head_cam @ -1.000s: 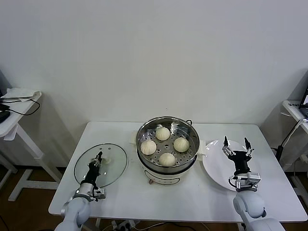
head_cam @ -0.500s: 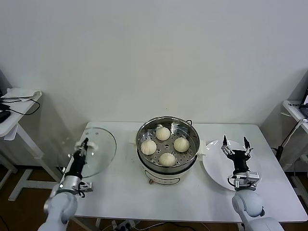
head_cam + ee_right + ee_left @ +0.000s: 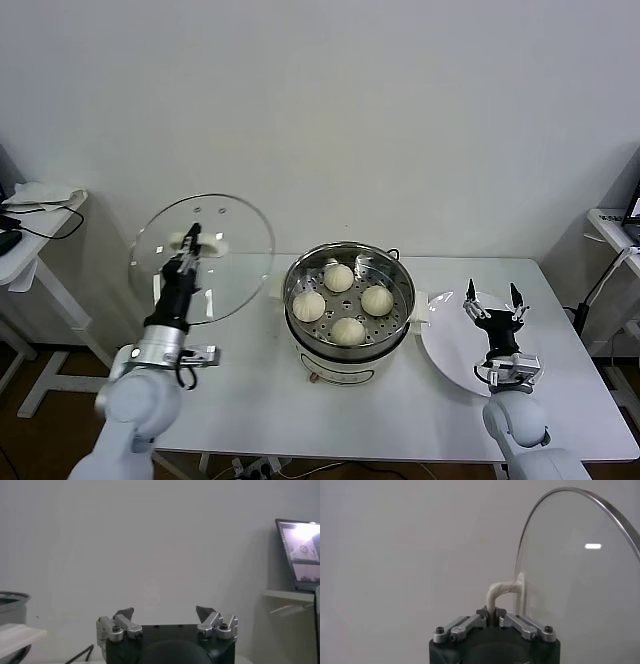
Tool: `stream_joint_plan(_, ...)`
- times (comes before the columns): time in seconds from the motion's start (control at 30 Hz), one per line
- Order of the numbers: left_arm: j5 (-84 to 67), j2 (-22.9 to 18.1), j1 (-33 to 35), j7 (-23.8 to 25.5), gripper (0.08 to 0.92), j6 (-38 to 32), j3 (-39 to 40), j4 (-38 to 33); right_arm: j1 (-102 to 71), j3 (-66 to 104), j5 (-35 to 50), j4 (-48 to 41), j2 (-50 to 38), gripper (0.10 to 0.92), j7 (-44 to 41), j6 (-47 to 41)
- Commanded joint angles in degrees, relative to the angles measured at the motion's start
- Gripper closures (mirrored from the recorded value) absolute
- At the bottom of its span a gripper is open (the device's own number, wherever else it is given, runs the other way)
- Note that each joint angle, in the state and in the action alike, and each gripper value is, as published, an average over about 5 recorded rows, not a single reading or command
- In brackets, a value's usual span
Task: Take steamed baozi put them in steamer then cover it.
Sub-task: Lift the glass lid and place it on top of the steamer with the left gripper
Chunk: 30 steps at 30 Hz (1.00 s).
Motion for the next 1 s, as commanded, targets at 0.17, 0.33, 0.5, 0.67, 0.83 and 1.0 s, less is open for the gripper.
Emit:
stream_joint_plan(0.17,0.6,-7.1,-16.7,18.4,0.813,24.1,31.9,-3.5,2.4,1.6,-0.3,-2.5,1.9,0.203,0.0,-0.1)
stream_joint_plan(0.33,7.1,-10.6,-19.8,21.5,0.813,25.9,35.8,2.1,2.4,1.9,-0.3,-2.8,2.3,0.203,0.0,-0.1)
stream_joint_plan(0.5,11.5,-12.1,-20.5,23.5,0.813,26.2,37.9,6.6,2.7,2.3,-0.2,-2.9,2.2,0.203,0.0,-0.1)
stream_joint_plan(0.67,13.6,-12.9,-20.5,24.1,0.813,26.4,39.5,8.6,2.6,2.6,-0.1,-3.1,2.3,0.203,0.0,-0.1)
stream_joint_plan(0.83,15.1,-14.1,-20.9,24.7,0.813,27.3,39.9,11.3,2.4,2.8,-0.2,-3.4,2.5,0.203,0.1,-0.1)
stream_joint_plan(1.0,15.6,-15.1,-21.2,24.0,0.813,27.6,39.6,14.1,2.4,2.9,-0.2,-3.3,2.4,0.203,0.1,-0.1)
